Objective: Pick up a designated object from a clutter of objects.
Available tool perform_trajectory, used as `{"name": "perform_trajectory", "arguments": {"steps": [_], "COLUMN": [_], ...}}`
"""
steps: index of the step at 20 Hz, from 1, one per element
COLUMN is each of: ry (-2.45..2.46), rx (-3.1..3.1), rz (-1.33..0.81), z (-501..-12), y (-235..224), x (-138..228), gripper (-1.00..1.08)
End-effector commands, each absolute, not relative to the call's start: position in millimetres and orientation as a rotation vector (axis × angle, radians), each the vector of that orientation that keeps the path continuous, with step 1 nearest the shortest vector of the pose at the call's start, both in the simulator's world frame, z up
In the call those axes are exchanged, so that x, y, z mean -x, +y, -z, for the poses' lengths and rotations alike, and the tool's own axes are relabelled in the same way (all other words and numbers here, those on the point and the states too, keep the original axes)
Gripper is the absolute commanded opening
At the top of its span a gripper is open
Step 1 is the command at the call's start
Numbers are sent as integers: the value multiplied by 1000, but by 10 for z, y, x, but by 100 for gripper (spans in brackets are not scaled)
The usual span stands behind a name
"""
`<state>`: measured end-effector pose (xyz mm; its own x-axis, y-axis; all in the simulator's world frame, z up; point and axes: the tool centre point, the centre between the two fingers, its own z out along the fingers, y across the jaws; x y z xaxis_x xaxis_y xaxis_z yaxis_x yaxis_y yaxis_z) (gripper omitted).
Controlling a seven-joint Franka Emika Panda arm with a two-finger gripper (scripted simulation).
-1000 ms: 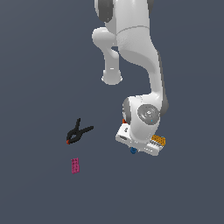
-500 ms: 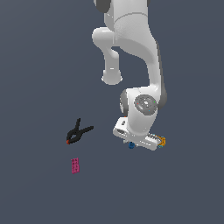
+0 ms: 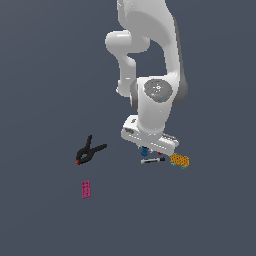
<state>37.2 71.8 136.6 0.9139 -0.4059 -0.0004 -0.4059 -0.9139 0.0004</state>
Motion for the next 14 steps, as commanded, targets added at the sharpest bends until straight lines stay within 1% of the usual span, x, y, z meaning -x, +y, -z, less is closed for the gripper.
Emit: {"name": "perform_trajectory", "arguments": {"steps": [1,14], "ry": [-652,-653], "rx": [-3073,-3075], "rz": [0,1], "z": [-1561,-2621], "y": [632,166], "x": [-264,299], "gripper": [-100,-100]}}
